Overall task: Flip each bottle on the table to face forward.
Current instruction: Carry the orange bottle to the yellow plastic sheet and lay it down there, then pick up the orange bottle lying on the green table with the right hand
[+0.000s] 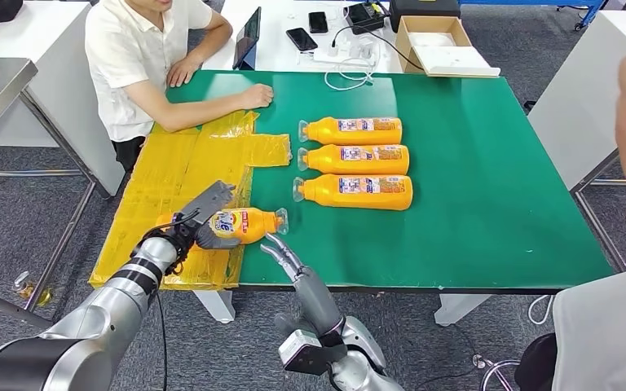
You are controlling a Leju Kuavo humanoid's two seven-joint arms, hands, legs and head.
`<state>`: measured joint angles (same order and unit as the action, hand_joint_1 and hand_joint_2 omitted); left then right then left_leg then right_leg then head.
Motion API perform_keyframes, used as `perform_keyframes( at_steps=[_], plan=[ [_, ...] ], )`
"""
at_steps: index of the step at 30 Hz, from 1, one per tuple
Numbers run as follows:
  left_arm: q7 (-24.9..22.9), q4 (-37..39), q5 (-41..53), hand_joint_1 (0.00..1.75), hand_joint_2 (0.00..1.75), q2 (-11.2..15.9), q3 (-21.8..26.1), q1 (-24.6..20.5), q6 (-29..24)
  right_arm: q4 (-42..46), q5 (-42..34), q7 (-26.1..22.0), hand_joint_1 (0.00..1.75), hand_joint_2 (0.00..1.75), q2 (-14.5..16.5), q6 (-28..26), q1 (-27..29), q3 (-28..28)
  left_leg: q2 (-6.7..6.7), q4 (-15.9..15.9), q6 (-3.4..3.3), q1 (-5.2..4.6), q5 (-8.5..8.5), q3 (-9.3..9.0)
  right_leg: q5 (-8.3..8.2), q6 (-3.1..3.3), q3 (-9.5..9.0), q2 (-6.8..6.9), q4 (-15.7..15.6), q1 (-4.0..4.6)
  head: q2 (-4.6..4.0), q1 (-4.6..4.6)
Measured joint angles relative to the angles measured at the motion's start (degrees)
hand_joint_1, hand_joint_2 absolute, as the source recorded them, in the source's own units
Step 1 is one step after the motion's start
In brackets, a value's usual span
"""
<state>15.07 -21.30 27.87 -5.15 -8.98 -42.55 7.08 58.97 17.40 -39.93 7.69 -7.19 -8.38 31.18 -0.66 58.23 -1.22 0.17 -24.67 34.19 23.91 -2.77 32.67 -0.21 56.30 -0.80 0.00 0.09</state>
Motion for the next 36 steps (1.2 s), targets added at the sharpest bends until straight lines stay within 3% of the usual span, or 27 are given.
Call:
perform_keyframes(
  at_steps=[4, 7, 10, 14, 21, 26, 30, 33, 36],
  plan=[
    [10.0, -4.2, -7.7, 0.0, 1.75, -0.1, 2.6, 3.8, -0.6, -0.4, -0.2, -0.1, 0.0, 0.0, -0.5, -1.6, 0.3, -0.7, 0.05, 0.0, -0.01, -0.03, 0.0, 0.05, -0.01, 0.0, 0.09, -0.02, 0.0, -0.03, 0.0, -0.03],
    [16.1, -14.6, -19.2, 0.0, 1.75, -0.8, 4.5, 10.7, 1.8, 0.0, 0.0, -0.1, 0.0, 0.0, -1.0, -2.1, 1.4, -1.2, 0.12, 0.0, -0.01, -0.07, 0.0, 0.19, -0.02, -0.02, 0.25, -0.04, 0.0, -0.06, 0.0, -0.02],
    [16.3, -28.8, -25.0, 0.0, 1.75, -1.1, 4.6, 18.2, 1.3, 0.6, 0.4, -0.2, 0.0, 0.0, -1.3, -2.0, 2.7, -1.9, 0.14, 0.0, -0.01, -0.06, -0.02, 0.42, -0.02, -0.02, 0.5, -0.06, 0.0, -0.05, 0.0, -0.02],
    [16.1, -40.5, -26.9, 0.0, 1.75, -0.5, 4.0, 23.9, 1.9, 1.0, 1.1, -0.2, 0.0, 0.0, -1.5, -1.9, 3.5, -2.6, 0.04, 0.0, -0.01, -0.01, -0.02, 0.68, 0.0, -0.02, 0.72, -0.03, 0.0, -0.01, 0.0, -0.01],
    [17.2, -49.7, -30.6, 0.0, 1.75, 1.1, 2.4, 28.5, 8.8, 2.6, 1.8, -0.2, 0.0, 0.0, -2.1, -3.1, 4.0, -3.1, 0.06, 0.0, -0.01, -0.01, -0.01, 0.71, 0.0, -0.02, 0.76, -0.03, 0.0, -0.01, 0.0, -0.02],
    [18.9, -56.7, -30.0, 0.0, 1.75, 1.3, 2.0, 31.4, 5.6, 5.2, 6.5, 1.3, 0.0, 0.0, -4.5, -7.9, 3.9, -6.7, 0.08, 0.0, -0.01, -0.06, -0.02, 0.71, -0.02, -0.03, 0.74, -0.03, 0.0, -0.06, 0.0, -0.02],
    [18.6, -63.3, -31.2, 0.0, 1.75, 1.1, 2.1, 35.1, 1.1, 5.6, 19.5, 8.2, 0.0, 1.75, -7.8, -16.2, 3.5, -11.6, 0.06, 0.0, -0.03, -0.09, -0.03, 0.73, -0.02, -0.04, 0.75, -0.03, -0.1, -0.1, 0.0, -0.01],
    [18.0, -68.1, -32.5, 0.0, 1.75, 0.3, 2.1, 38.4, -2.5, 4.7, 28.9, 14.0, 0.0, 1.75, -11.1, -21.5, 2.9, -15.1, 0.05, 0.0, -0.05, -0.1, -0.05, 0.75, -0.01, -0.04, 0.75, -0.02, -0.1, -0.11, 0.0, -0.01],
    [18.1, -71.3, -32.0, 0.0, 1.75, -0.4, 2.1, 41.2, -6.4, 2.5, 33.7, 16.6, 0.0, 1.75, -14.5, -22.7, 1.5, -18.4, 0.03, 0.0, -0.06, -0.11, -0.05, 0.8, -0.02, -0.05, 0.77, -0.02, -0.1, -0.1, 0.0, -0.01]
  ],
)
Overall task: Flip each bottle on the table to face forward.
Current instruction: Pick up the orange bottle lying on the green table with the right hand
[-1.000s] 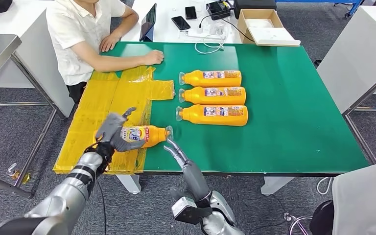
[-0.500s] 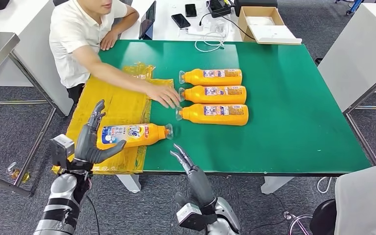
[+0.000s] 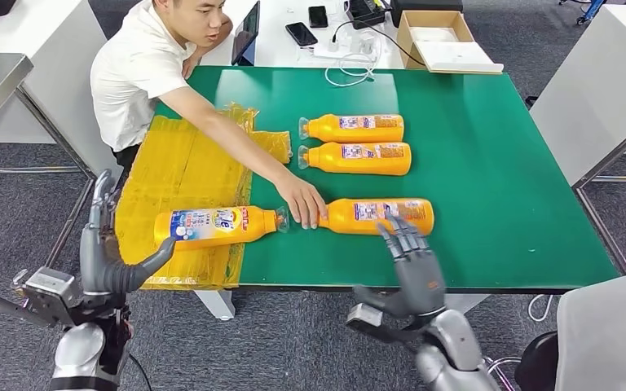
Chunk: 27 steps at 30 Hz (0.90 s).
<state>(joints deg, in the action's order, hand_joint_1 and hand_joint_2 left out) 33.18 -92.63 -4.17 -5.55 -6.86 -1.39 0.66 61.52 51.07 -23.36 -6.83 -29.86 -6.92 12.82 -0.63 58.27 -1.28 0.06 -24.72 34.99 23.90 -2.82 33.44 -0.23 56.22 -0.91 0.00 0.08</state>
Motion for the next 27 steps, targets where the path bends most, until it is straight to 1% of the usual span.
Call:
perform_keyframes(
  at_steps=[2, 5, 8, 12, 15, 18, 22, 27],
  plan=[
    [0.4, -1.2, 0.8, 0.0, 1.75, -0.3, 0.0, 1.0, -2.2, -2.0, 2.0, 1.0, 0.0, 1.75, -1.8, 0.3, -1.6, -1.6, 0.01, 0.0, 0.0, 0.0, 0.0, 0.0, -0.02, -0.02, 0.01, 0.0, 0.0, 0.0, 0.0, 0.01],
    [0.5, -2.1, 1.0, 0.0, 1.75, -0.8, -0.1, 1.8, -3.2, -5.1, 3.7, 2.0, 0.0, 1.75, -3.7, 0.8, -4.0, -3.1, 0.0, 0.0, -0.01, 0.01, 0.02, -0.02, -0.05, -0.06, 0.01, 0.0, 0.0, 0.02, 0.0, 0.02],
    [0.5, -2.6, 1.0, 0.0, 1.75, -1.1, -0.2, 2.3, -3.5, -7.3, 4.2, 2.4, 0.0, 1.75, -4.7, 1.0, -5.4, -3.9, 0.0, 0.0, -0.01, 0.02, 0.03, -0.02, -0.05, -0.06, 0.01, 0.0, 0.0, 0.04, 0.0, 0.02],
    [0.5, -2.8, 1.0, 0.0, 1.75, -1.4, -0.5, 2.5, -3.5, -8.9, 4.4, 2.4, 0.0, 1.75, -5.2, 1.0, -6.2, -4.3, 0.0, 0.0, 0.0, 0.03, 0.04, -0.01, -0.05, -0.06, 0.01, 0.0, 0.0, 0.04, 0.0, 0.02],
    [0.5, -2.8, 1.1, 0.0, 1.75, -1.5, -0.6, 2.5, -3.7, -9.9, 4.7, 2.7, 0.0, 1.75, -5.4, 1.2, -6.6, -4.3, 0.0, 0.0, 0.0, 0.03, 0.03, 0.01, -0.05, -0.06, 0.01, 0.0, 0.0, 0.04, 0.0, 0.02],
    [1.0, -2.8, 2.1, 0.0, 1.75, -1.7, -0.9, 2.5, -5.0, -12.1, 5.2, 3.5, 0.0, 1.75, -5.4, 2.8, -8.1, -4.3, 0.01, 0.0, -0.01, 0.02, 0.03, 0.02, -0.05, -0.06, 0.02, 0.0, 0.0, 0.03, 0.0, 0.02],
    [2.0, -2.3, 5.0, 0.0, 1.75, -2.0, -2.5, 1.7, -8.8, -19.2, 6.4, 6.2, 0.0, 1.75, -4.8, 7.1, -12.7, -4.1, 0.0, 0.0, -0.05, 0.01, 0.07, 0.02, -0.1, -0.12, 0.02, 0.0, 0.0, 0.02, 0.0, 0.02],
    [1.3, -0.2, 3.8, 0.0, 1.75, -2.2, -5.1, -0.7, -8.4, -28.0, 7.1, 9.2, 0.0, 1.75, -2.3, 12.2, -18.7, -3.2, 0.04, 0.0, -0.06, 0.02, 0.13, -0.01, -0.15, -0.17, 0.02, -0.02, 0.0, 0.03, 0.0, 0.02]
  ],
)
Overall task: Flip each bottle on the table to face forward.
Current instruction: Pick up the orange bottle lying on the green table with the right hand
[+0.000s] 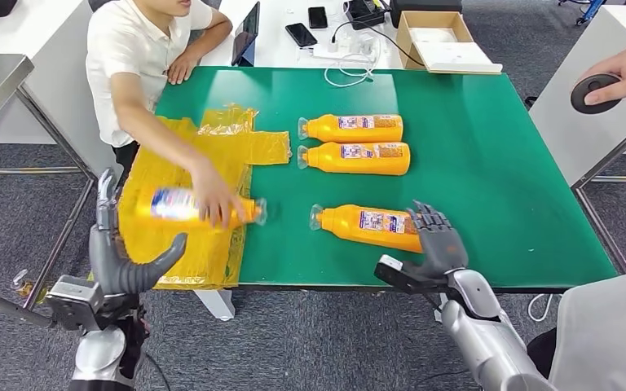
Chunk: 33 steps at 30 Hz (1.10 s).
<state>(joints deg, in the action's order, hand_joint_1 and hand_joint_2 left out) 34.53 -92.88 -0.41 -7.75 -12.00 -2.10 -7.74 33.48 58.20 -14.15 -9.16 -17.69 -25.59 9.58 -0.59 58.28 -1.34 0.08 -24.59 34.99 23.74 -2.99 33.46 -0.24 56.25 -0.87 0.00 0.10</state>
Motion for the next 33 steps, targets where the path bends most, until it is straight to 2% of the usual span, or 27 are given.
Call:
perform_keyframes(
  at_steps=[5, 14, 15, 18, 19, 22, 25, 29, 33],
  plan=[
    [-1.2, 3.1, -1.1, 0.0, 1.75, -0.3, -2.4, -3.1, 0.6, -5.7, 0.2, 5.2, 0.0, 1.75, 3.2, 7.2, -6.2, 1.2, 0.07, 0.0, 0.01, 0.02, 0.01, -0.06, 0.0, 0.0, -0.01, -0.04, 0.0, 0.02, 0.0, 0.0],
    [-2.1, 6.6, -1.9, 0.0, 1.75, -0.7, -5.0, -6.7, 1.1, -10.8, 1.3, 9.1, 0.0, 1.75, 7.6, 12.2, -10.8, 3.2, 0.02, 0.0, 0.01, 0.02, 0.01, -0.06, 0.0, 0.0, -0.01, -0.03, 0.0, 0.01, 0.0, -0.01],
    [-2.3, 6.8, -2.0, 0.0, 1.75, -0.7, -5.2, -7.1, 1.3, -11.2, 1.4, 9.6, 0.04, 1.75, 7.9, 12.8, -11.0, 3.4, 0.03, 0.0, 0.01, 0.02, 0.01, -0.06, 0.0, 0.0, -0.01, -0.03, 0.0, 0.01, 0.0, -0.01],
    [-2.8, 7.3, -2.4, 0.0, 1.75, -0.7, -5.6, -8.2, 1.6, -12.0, 1.7, 11.2, 0.38, 1.75, 8.4, 14.8, -11.6, 3.9, 0.05, 0.0, 0.01, 0.02, 0.01, -0.08, 0.0, 0.0, -0.02, -0.03, 0.0, 0.01, 0.0, 0.0],
    [-2.9, 7.5, -2.6, 0.0, 1.75, -0.7, -5.8, -8.5, 1.7, -12.3, 1.7, 11.9, 0.75, 1.75, 8.5, 15.9, -11.9, 4.0, 0.06, 0.0, 0.01, 0.01, 0.01, -0.1, 0.0, 0.0, -0.03, -0.03, 0.0, 0.01, 0.0, 0.0],
    [-3.2, 8.1, -2.8, 0.0, 1.75, -0.7, -6.3, -9.4, 1.8, -13.0, 1.7, 14.6, 1.72, 1.75, 8.5, 20.2, -13.1, 4.4, 0.03, 0.0, 0.01, 0.01, 0.01, -0.21, 0.0, 0.0, -0.13, -0.03, 0.0, 0.01, 0.0, -0.02],
    [-3.4, 8.8, -3.0, 0.0, 1.75, -0.7, -6.5, -10.1, 2.1, -13.6, 1.8, 17.1, 1.75, 1.75, 8.4, 23.2, -14.1, 4.7, 0.02, 0.0, 0.01, 0.01, 0.0, -0.38, 0.0, 0.0, -0.27, -0.02, 0.0, 0.01, 0.0, -0.01],
    [-4.1, 10.3, -3.2, 0.0, 1.75, -0.7, -7.0, -11.5, 3.0, -14.4, 1.8, 23.0, 1.75, 1.75, 8.4, 27.5, -15.2, 4.8, -0.01, 0.0, 0.01, 0.01, 0.0, -0.53, 0.01, 0.01, -0.41, 0.0, 0.0, 0.01, 0.0, -0.01],
    [-5.2, 11.3, -3.1, 0.0, 1.75, -0.7, -7.4, -12.2, 3.5, -14.6, 2.5, 25.8, 1.75, 1.75, 8.3, 28.5, -15.4, 4.9, -0.02, 0.0, 0.0, 0.01, 0.0, -0.61, 0.01, 0.01, -0.52, 0.01, 0.0, 0.0, 0.0, -0.02]
  ],
)
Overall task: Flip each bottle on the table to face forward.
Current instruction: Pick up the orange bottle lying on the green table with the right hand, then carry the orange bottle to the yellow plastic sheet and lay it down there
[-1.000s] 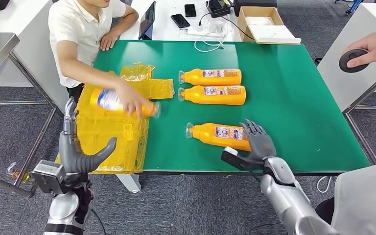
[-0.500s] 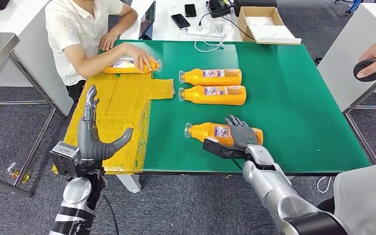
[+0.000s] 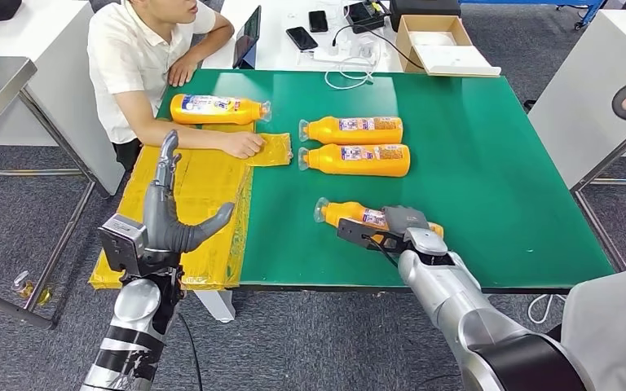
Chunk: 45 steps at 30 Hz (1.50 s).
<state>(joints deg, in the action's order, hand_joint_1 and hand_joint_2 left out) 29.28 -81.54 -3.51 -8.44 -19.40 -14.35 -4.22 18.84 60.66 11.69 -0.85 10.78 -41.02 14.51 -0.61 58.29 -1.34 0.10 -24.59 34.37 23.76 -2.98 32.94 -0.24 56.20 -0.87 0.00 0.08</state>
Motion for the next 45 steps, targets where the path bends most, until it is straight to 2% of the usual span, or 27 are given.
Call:
perform_keyframes(
  at_steps=[3, 5, 7, 11, 14, 19, 23, 27, 34, 39, 45],
  plan=[
    [-0.4, 0.1, 0.0, 0.0, 1.75, 0.0, 0.0, 0.1, 0.0, 0.0, 0.0, -0.7, 1.75, 1.75, 0.0, -0.7, 0.1, 0.0, 0.0, 0.0, 0.0, 0.0, 0.0, -0.02, 0.0, 0.0, -0.04, 0.0, 0.0, 0.0, 0.0, 0.01],
    [-1.0, 0.1, -0.3, 0.0, 1.75, 0.0, 0.0, 0.5, -0.5, 0.0, -1.4, -3.8, 1.75, 1.75, -0.1, -2.6, 0.5, -0.1, 0.03, 0.0, 0.0, 0.0, 0.0, -0.03, -0.01, -0.01, -0.07, -0.01, 0.0, 0.0, 0.0, 0.01],
    [-2.0, -0.1, -1.2, 0.0, 1.75, 0.0, 0.1, 1.6, -1.4, 0.2, -5.3, -10.5, 1.75, 1.75, -0.4, -5.1, 1.3, -1.0, 0.08, 0.0, 0.01, 0.01, -0.03, -0.04, -0.01, -0.01, -0.1, -0.03, 0.0, 0.02, 0.0, -0.01],
    [-6.8, -0.8, -6.8, 0.0, 1.75, -0.1, 0.4, 5.3, -1.9, 2.8, -18.2, -28.0, 1.75, 1.75, -0.6, -7.2, 3.8, -6.0, 0.32, 0.0, 0.1, 0.05, -0.19, -0.13, -0.02, 0.01, -0.1, -0.36, -0.1, 0.07, 0.0, -0.01],
    [-11.2, -0.9, -12.9, 0.0, 1.75, -0.3, 0.3, 8.4, -1.6, 8.1, -26.3, -33.9, 1.75, 1.75, 0.6, -6.9, 7.6, -8.5, 0.37, 0.0, 0.12, 0.07, -0.18, -0.12, -0.02, 0.02, -0.04, -0.42, -0.1, 0.08, 0.0, 0.02],
    [-13.2, -0.8, -16.6, 0.0, 1.75, -0.3, -1.4, 11.8, -1.6, 17.9, -33.3, -34.2, 1.75, 1.75, 2.2, -6.7, 13.2, -8.6, 0.24, 0.0, 0.1, 0.11, -0.11, 0.16, -0.01, 0.01, 0.14, -0.38, -0.1, 0.09, 0.0, 0.02],
    [-13.3, -0.8, -17.2, 0.0, 1.75, -0.2, -2.2, 12.6, -1.8, 21.8, -34.8, -34.0, 1.75, 1.75, 2.5, -6.6, 15.5, -8.3, 0.16, 0.0, 0.09, 0.09, -0.09, 0.34, -0.01, 0.01, 0.25, -0.37, -0.1, 0.07, 0.0, 0.01],
    [-14.3, -0.3, -17.8, 0.0, 1.75, -0.1, -3.2, 12.8, -0.9, 24.7, -37.7, -35.8, 1.75, 1.75, 2.7, -6.5, 16.6, -6.8, 0.13, 0.0, 0.08, 0.06, -0.09, 0.5, -0.02, 0.0, 0.36, -0.36, -0.1, 0.05, 0.0, 0.01],
    [-13.6, 0.6, -22.4, 0.0, 1.75, -0.1, -6.0, 12.9, 4.2, 28.0, -42.2, -33.8, 1.75, 1.75, 5.0, -3.3, 15.2, 1.9, 0.14, 0.0, 0.09, 0.1, -0.09, 0.59, -0.01, 0.0, 0.54, -0.36, 0.0, 0.08, 0.0, 0.02],
    [-13.5, 1.2, -22.3, 0.0, 1.75, -0.4, -7.4, 12.2, 3.8, 26.6, -43.3, -36.1, 1.75, 1.75, 7.8, -0.2, 14.8, 8.1, 0.15, 0.0, 0.09, 0.13, -0.09, 0.62, -0.01, 0.01, 0.58, -0.37, 0.0, 0.1, 0.0, 0.01],
    [-12.4, 2.4, -21.3, 0.0, 1.75, -1.2, -8.8, 11.7, 1.8, 25.1, -45.5, -38.2, 1.75, 1.75, 10.2, 0.0, 16.0, 14.3, 0.1, 0.0, 0.09, 0.12, -0.09, 0.72, 0.0, 0.01, 0.65, -0.35, 0.0, 0.08, 0.0, 0.0]
  ],
)
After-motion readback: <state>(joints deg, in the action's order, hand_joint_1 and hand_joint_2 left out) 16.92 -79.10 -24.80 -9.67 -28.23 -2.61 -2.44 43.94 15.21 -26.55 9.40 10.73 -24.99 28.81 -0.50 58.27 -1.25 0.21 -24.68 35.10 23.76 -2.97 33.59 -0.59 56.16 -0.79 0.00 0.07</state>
